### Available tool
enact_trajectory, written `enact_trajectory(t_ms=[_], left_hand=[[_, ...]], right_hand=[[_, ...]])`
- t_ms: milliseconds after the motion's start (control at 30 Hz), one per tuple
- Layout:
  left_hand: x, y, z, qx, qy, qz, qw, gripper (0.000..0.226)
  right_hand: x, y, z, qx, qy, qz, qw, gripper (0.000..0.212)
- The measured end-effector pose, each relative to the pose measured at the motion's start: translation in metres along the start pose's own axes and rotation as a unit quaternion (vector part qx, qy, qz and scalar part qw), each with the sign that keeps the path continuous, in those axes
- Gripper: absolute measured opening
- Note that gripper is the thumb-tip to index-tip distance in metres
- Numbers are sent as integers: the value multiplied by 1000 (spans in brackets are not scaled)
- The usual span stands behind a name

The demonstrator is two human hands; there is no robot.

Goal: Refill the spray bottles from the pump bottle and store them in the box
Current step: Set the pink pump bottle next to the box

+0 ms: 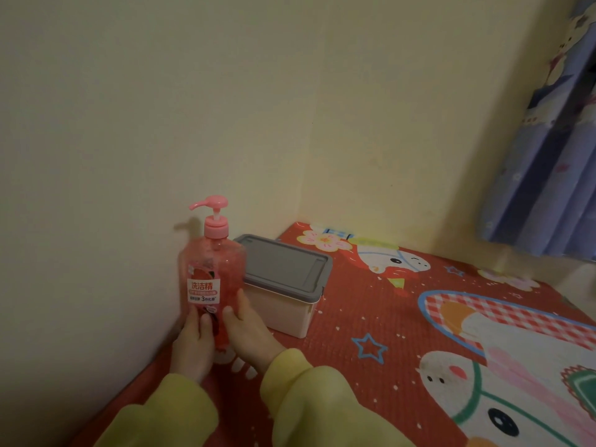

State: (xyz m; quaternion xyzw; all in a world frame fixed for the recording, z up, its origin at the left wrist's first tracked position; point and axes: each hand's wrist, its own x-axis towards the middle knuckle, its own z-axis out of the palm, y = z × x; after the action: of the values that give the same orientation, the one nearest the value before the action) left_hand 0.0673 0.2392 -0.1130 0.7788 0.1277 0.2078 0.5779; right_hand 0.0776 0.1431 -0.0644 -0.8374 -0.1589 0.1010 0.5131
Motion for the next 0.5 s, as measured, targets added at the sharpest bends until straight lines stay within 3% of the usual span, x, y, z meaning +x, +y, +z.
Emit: enact_trajectory(t_ms=[500], left_hand=[[15,-14,-4,7,3,15,1000,70]], right_hand=[[6,-4,11,-5,-22,10,1000,55]])
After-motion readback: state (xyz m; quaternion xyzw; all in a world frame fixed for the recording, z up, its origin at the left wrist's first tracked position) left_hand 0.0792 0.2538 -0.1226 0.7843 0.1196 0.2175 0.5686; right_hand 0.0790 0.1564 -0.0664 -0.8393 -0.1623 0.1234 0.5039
